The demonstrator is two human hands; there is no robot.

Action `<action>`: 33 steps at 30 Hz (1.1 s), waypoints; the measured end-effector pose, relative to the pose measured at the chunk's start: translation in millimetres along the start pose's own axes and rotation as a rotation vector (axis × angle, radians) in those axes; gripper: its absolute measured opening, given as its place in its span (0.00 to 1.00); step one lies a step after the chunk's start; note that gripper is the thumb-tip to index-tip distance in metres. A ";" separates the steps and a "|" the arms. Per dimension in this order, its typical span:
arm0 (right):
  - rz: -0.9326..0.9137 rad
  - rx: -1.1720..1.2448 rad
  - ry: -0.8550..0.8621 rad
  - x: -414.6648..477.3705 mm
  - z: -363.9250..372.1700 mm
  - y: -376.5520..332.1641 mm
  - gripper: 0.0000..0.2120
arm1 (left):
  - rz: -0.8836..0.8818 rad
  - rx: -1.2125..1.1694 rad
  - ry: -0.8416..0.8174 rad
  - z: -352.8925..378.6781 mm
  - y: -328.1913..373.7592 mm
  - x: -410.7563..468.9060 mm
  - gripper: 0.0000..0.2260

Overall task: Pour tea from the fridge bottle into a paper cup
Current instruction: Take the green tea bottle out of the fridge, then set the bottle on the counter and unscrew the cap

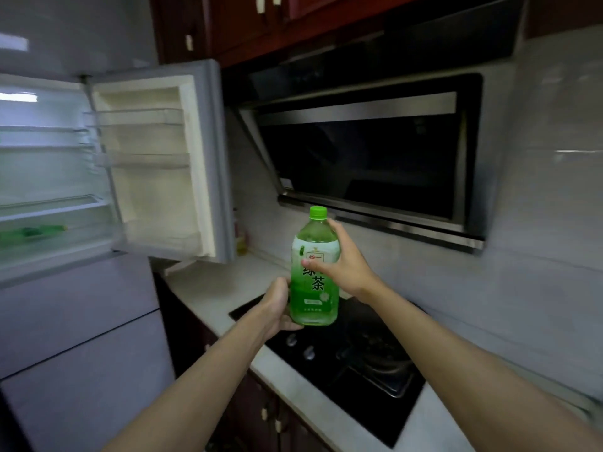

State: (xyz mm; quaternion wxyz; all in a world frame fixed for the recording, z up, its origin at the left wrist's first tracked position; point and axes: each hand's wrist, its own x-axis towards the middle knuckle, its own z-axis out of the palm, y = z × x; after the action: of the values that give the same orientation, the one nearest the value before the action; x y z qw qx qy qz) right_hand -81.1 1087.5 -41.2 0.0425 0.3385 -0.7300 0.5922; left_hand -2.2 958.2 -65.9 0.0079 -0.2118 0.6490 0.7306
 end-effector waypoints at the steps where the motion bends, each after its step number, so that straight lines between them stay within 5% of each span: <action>1: 0.007 -0.024 0.030 -6.9 -14.1 2.5 0.34 | -0.007 0.005 -0.026 15.8 -2.0 1.5 0.17; 22: 0.195 -0.337 0.462 -195.4 -283.3 41.9 0.37 | -0.119 0.101 -0.411 322.0 -75.8 -30.0 0.16; 33: 0.244 -0.378 0.585 -273.2 -301.9 72.1 0.39 | -0.128 0.110 -0.408 369.2 -132.5 -64.0 0.17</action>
State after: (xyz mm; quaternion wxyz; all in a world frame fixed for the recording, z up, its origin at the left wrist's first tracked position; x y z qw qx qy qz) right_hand -13.0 1483.6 -138.8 0.2404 0.0516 -0.8186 0.5191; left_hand -16.5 1347.3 -145.6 0.1970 -0.0997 0.6581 0.7199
